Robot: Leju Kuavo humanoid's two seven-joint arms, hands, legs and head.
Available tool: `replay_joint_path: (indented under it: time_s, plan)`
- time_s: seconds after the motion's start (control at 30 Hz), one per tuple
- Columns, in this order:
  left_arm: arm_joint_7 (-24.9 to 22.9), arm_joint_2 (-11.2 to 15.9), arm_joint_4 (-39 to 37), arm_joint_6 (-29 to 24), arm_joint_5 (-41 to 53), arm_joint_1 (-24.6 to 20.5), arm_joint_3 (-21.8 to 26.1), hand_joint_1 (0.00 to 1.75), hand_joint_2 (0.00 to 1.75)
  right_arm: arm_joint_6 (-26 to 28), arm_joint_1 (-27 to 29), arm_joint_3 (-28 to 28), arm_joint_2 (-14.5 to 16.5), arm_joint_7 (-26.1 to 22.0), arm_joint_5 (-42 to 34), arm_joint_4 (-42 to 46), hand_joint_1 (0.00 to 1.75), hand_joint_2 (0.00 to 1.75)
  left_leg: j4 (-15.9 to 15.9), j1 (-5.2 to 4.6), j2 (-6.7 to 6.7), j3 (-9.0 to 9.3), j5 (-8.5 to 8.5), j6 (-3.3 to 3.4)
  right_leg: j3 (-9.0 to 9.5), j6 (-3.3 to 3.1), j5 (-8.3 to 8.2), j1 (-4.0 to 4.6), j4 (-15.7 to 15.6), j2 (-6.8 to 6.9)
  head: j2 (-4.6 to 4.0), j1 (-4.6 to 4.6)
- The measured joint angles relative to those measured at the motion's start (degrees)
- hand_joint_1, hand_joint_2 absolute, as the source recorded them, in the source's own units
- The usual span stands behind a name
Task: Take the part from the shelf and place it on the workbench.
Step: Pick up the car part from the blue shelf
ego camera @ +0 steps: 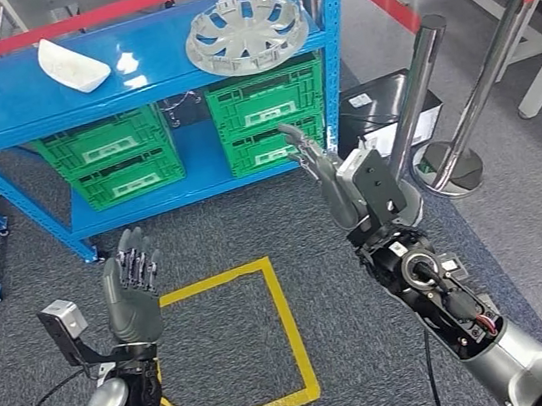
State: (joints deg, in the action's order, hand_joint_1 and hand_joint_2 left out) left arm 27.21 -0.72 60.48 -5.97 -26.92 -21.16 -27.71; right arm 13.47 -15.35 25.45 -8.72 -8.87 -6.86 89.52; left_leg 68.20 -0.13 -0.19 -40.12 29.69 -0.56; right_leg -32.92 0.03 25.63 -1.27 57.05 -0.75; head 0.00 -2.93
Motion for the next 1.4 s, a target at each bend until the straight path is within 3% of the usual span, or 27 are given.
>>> replay_joint_path:
  time_s: [0.07, 0.1, 0.17, 0.23, 0.3, 0.4, 0.47, 0.53, 0.57, 0.6, 0.63, 0.7, 0.73, 0.77, 0.83, 0.9, 0.97, 1.03, 1.1, 1.13, 1.23, 1.27, 1.3, 1.4]
  plan:
    - [0.00, 0.00, -0.05, 0.11, -0.08, 0.12, 0.00, 0.00, 0.00, 0.11, 0.12, 0.03, 0.00, 0.02, 0.00, -0.01, 0.00, 0.00, 4.85, -0.01, -0.01, -3.60, 0.51, 0.15, 0.31, -0.16, 0.37, 0.16, 0.00, -0.16, 0.00, 0.09]
    - [0.00, 0.00, -0.08, 0.15, -0.10, 0.13, 0.00, 0.00, 0.00, 0.18, 0.13, 0.04, 0.00, 0.03, 0.00, -0.02, 0.00, 0.00, 3.89, -0.06, -0.02, -3.68, -0.86, 0.47, 0.58, -0.18, 0.60, 0.27, 0.00, -0.28, 0.00, 0.11]
    - [0.00, 0.00, -0.12, 0.20, -0.11, -0.01, 0.00, 0.00, 0.00, 0.29, 0.07, 0.03, 0.00, 0.03, 0.00, -0.01, 0.00, 0.00, -3.91, -0.40, -0.12, -0.57, -5.53, 1.65, 1.38, -0.15, 1.13, 0.47, -0.09, -0.53, 0.00, 0.13]
    - [0.03, -0.02, -0.12, 0.26, -0.08, -0.34, 0.00, 0.00, 0.00, 0.32, 0.00, 0.02, 0.00, 0.03, 0.00, -0.01, 0.00, 0.00, -11.24, -1.01, -0.06, 2.83, -8.10, 2.89, 1.96, 0.14, 1.61, 0.52, -0.44, -0.71, 0.00, 0.07]
    - [0.12, -0.04, -0.14, 0.40, 0.02, -0.67, 0.00, 0.00, 0.00, 0.33, 0.02, -0.01, 0.00, 0.04, 0.01, -0.02, 0.00, 0.00, -13.92, -1.45, 0.11, 4.10, -7.96, 3.44, 2.45, 0.84, 1.36, 0.36, -0.83, -0.76, 0.00, 0.11]
    - [0.29, -0.17, -0.21, 0.76, 0.13, -0.98, 0.00, 0.00, 0.00, 0.41, -0.08, -0.14, -0.06, 0.03, 0.02, -0.06, 0.00, 0.00, -15.84, -1.18, 0.16, 6.22, -7.90, 3.79, 2.75, 1.97, 1.48, 0.27, 0.21, -0.41, 0.00, 0.04]
    - [0.42, -0.35, -0.34, 0.98, 0.19, -1.24, 0.00, 0.00, 0.00, 0.53, -0.27, -0.26, -0.13, 0.03, 0.02, -0.07, 0.00, 0.00, -16.29, -0.90, 0.19, 7.51, -7.63, 3.94, 0.12, 2.38, 3.87, 0.22, 5.47, -0.10, 0.00, -0.27]
    - [0.53, -0.49, -0.57, 1.17, 0.22, -1.32, 0.00, 0.00, 0.00, 0.64, -0.24, -0.33, -0.16, 0.04, 0.02, -0.15, 0.00, 0.00, -16.27, -0.79, 0.17, 8.26, -7.00, 3.97, -4.34, 2.80, 6.57, 0.17, 12.71, 0.00, 0.00, -0.48]
    - [0.59, -0.54, -0.72, 1.25, 0.23, -1.27, 0.00, 0.00, 0.00, 0.71, -0.14, -0.36, -0.18, 0.05, 0.02, -0.22, 0.00, 0.00, -16.25, -0.74, 0.15, 8.69, -6.61, 3.87, -6.02, 3.00, 7.06, 0.13, 14.66, 0.06, 0.00, -0.55]
    - [0.66, -0.55, -0.87, 1.29, 0.23, -1.23, 0.00, 0.00, 0.00, 0.77, -0.07, -0.39, -0.19, 0.05, 0.02, -0.28, 0.00, 0.00, -16.21, -0.67, 0.13, 9.20, -6.17, 3.75, -6.70, 3.18, 6.45, 0.12, 14.44, 0.16, 0.00, -0.63]
    - [0.73, -0.57, -1.03, 1.35, 0.23, -1.22, 0.00, 0.00, 0.00, 0.83, -0.04, -0.41, -0.20, 0.04, 0.02, -0.33, 0.00, 0.00, -16.12, -0.56, 0.12, 9.83, -5.65, 3.56, -6.28, 3.36, 4.56, 0.10, 11.92, 0.28, 0.00, -0.73]
    - [0.87, -0.63, -1.30, 1.44, 0.23, -1.28, 0.00, 0.00, 0.00, 0.84, -0.03, -0.42, -0.21, -0.03, 0.02, -0.38, 0.00, 0.00, -15.71, -0.43, 0.12, 11.05, -4.44, 3.05, -3.75, 3.56, -0.62, 0.04, 3.71, 0.58, 0.00, -0.84]
    - [0.96, -0.66, -1.40, 1.49, 0.23, -1.36, 0.00, 0.00, 0.00, 0.84, -0.03, -0.41, -0.22, -0.05, 0.02, -0.44, 0.00, 0.00, -15.50, -0.45, 0.12, 11.37, -3.90, 2.73, -2.70, 3.25, -1.94, 0.06, 0.45, 0.73, 0.00, -0.84]
    - [1.03, -0.67, -1.49, 1.54, 0.23, -1.45, 0.00, 0.00, 0.00, 0.83, -0.03, -0.40, -0.22, -0.07, 0.02, -0.49, 0.00, 0.00, -15.37, -0.50, 0.13, 11.46, -3.46, 2.40, -1.97, 2.72, -2.54, 0.12, -1.31, 0.80, 0.00, -0.82]
    - [1.18, -0.67, -1.57, 1.66, 0.23, -1.59, 0.00, 0.00, 0.00, 0.83, -0.04, -0.40, -0.22, -0.10, 0.02, -0.54, 0.00, 0.00, -15.08, -0.62, 0.16, 11.57, -3.09, 1.79, -1.29, 1.31, -2.09, 0.23, -1.94, 0.71, 0.00, -0.68]
    - [1.31, -0.65, -1.58, 1.73, 0.21, -1.69, 0.00, 0.00, 0.00, 0.84, -0.08, -0.42, -0.22, -0.14, 0.02, -0.50, 0.00, 0.00, -13.16, -0.53, 0.15, 11.10, -3.12, 1.25, -0.29, 0.49, -2.17, 0.10, -2.06, 0.49, 0.00, -0.47]
    - [1.43, -0.60, -1.59, 1.75, 0.17, -1.78, 0.00, 0.00, 0.00, 0.88, -0.19, -0.43, -0.23, -0.13, 0.02, -0.49, 0.00, 0.00, -7.11, -0.26, 0.12, 7.48, -2.48, 0.64, 0.68, -0.03, -1.63, -0.03, -2.21, 0.36, 0.00, -0.19]
    - [1.49, -0.55, -1.64, 1.75, 0.16, -1.61, 0.00, 0.00, 0.00, 0.91, -0.18, -0.40, -0.24, -0.08, 0.02, -0.50, 0.00, 0.00, 0.39, -0.01, 0.11, 1.78, -0.07, 0.05, 1.46, -0.27, -0.78, -0.02, -2.27, 0.20, 0.00, 0.02]
    - [1.50, -0.50, -1.77, 1.75, 0.14, -1.30, 0.00, 0.00, 0.00, 0.91, -0.02, -0.38, -0.24, -0.04, 0.02, -0.50, 0.00, 0.00, 2.69, 0.10, 0.12, -1.81, 1.48, -0.15, 2.67, -0.25, 0.31, -0.01, -2.28, -0.02, 0.00, 0.05]
    - [1.50, -0.48, -1.82, 1.75, 0.13, -1.21, 0.00, 0.00, 0.00, 0.91, 0.03, -0.37, -0.24, -0.03, 0.02, -0.50, 0.00, 0.00, 0.94, 0.11, 0.12, -2.09, 0.67, -0.02, 3.47, -0.20, 0.93, 0.01, -2.29, -0.11, 0.00, 0.08]
    - [1.51, -0.37, -1.89, 1.75, 0.11, -1.15, 0.00, 0.00, 0.00, 0.91, 0.02, -0.35, -0.24, -0.01, 0.02, -0.54, 0.00, 0.00, -10.61, -0.27, 0.01, 1.00, -7.46, 1.24, 5.77, 0.12, 2.76, 0.15, -2.56, -0.35, 0.00, 0.21]
    - [1.52, -0.33, -1.90, 1.75, 0.11, -1.13, 0.01, 0.00, 0.00, 0.91, 0.01, -0.34, -0.24, 0.01, 0.02, -0.55, 0.00, 0.00, -13.28, -0.49, -0.14, 1.96, -9.26, 1.62, 6.34, 0.37, 3.36, 0.19, -2.83, -0.45, 0.00, 0.26]
    - [1.54, -0.28, -1.91, 1.74, 0.11, -1.11, 0.01, 0.00, 0.00, 0.91, 0.02, -0.32, -0.24, 0.03, 0.02, -0.53, 0.00, 0.00, -14.78, -0.67, -0.27, 2.62, -10.00, 1.90, 7.06, 0.67, 3.55, 0.22, -3.10, -0.60, 0.00, 0.32]
    - [1.68, -0.32, -1.90, 1.69, 0.13, -1.18, 0.02, 0.00, 0.00, 0.91, -0.04, -0.34, -0.25, 0.01, 0.02, -0.36, 0.00, 0.00, -16.47, -0.59, -0.44, 5.09, -9.53, 2.63, 8.43, 1.74, 3.16, 0.32, -2.57, -0.60, -0.01, 0.26]
